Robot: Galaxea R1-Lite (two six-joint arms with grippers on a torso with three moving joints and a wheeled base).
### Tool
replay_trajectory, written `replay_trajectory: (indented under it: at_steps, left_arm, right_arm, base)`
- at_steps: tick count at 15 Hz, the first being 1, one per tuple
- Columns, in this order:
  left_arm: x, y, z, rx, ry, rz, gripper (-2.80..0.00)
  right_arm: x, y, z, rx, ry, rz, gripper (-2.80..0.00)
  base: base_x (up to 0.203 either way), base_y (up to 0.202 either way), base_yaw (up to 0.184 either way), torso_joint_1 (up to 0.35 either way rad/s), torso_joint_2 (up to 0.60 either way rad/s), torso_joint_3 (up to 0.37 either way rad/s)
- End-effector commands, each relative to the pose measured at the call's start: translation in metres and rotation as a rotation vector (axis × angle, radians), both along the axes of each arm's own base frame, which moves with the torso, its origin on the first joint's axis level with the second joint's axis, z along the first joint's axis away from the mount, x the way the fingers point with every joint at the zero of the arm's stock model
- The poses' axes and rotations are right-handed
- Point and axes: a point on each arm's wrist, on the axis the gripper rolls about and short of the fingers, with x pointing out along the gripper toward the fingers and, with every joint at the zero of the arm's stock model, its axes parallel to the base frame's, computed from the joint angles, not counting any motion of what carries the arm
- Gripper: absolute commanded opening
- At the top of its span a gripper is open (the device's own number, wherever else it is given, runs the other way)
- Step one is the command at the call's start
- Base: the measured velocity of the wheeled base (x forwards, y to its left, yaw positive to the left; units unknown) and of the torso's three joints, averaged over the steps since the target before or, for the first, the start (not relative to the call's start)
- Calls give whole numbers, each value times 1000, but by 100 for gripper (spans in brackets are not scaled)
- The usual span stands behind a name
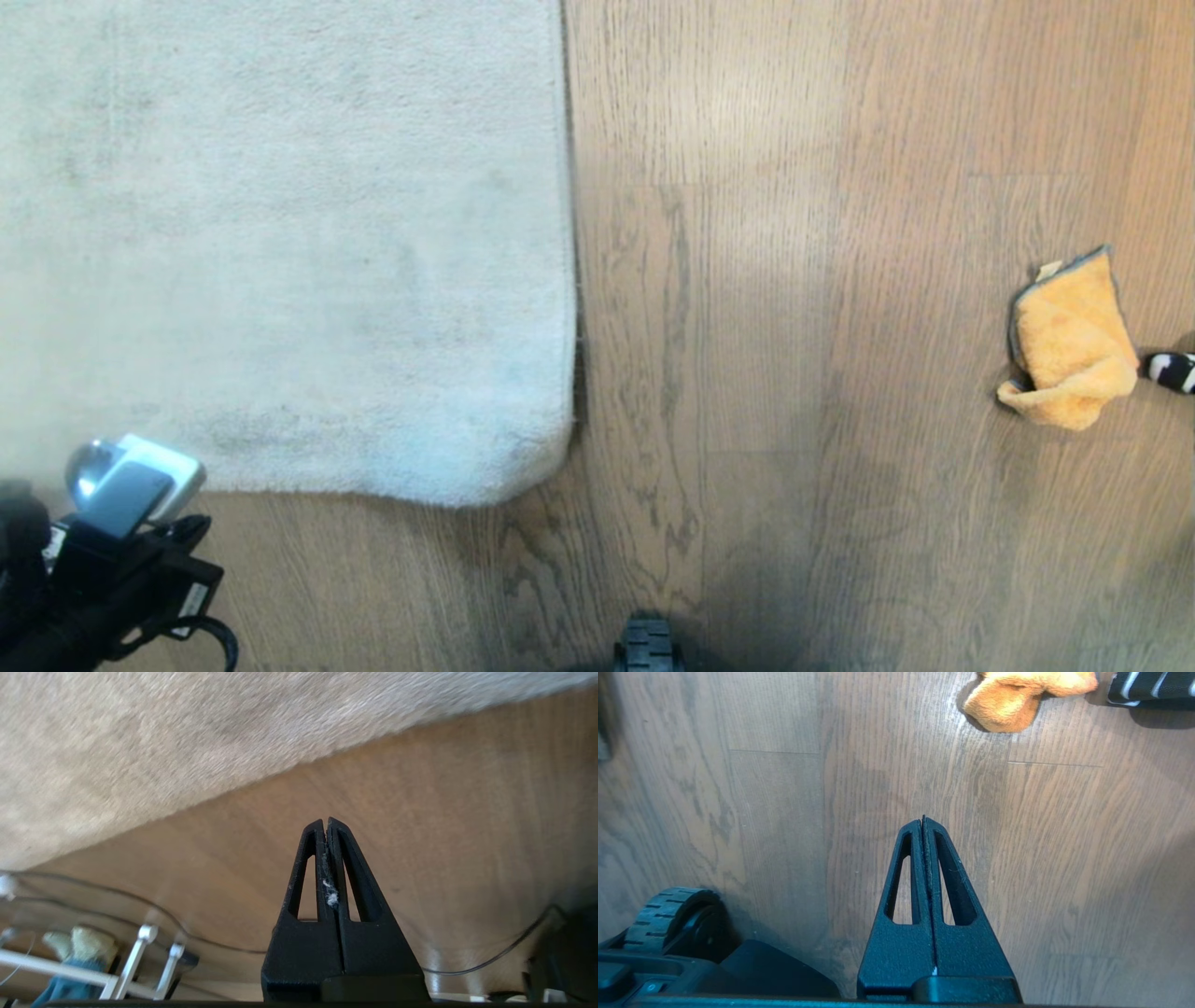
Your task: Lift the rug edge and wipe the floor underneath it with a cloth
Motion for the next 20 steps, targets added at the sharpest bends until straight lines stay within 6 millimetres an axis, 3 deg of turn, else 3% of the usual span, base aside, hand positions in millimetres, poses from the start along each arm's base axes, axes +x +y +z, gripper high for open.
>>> replay_trajectory:
  at_steps: [1,5,11,16,20]
  left_arm:
    - [4,-2,2,-28,-14,-60,-280]
    - [13,-17,1,-195,1,-200,-280]
    - [61,-50,-18,-319,65,-318,-280]
    - [101,-85,-50,-423,-3,-396,-280]
    - [109,-111,-55,-570,-18,-419,-280]
  right_arm:
    - [0,0,0,-1,-1,0,-280]
    - [0,0,0,-1,-1,0,-280]
    - [0,0,0,-1,-1,0,-280]
    - [0,0,0,-1,-1,-1,-280]
    - [0,0,0,-1,1,0,-280]
  base:
    - [0,0,0,0,0,0]
    - [0,0,0,0,0,0]
    - [0,0,0,0,0,0]
    - [0,0,0,0,0,0]
    - [0,0,0,0,0,0]
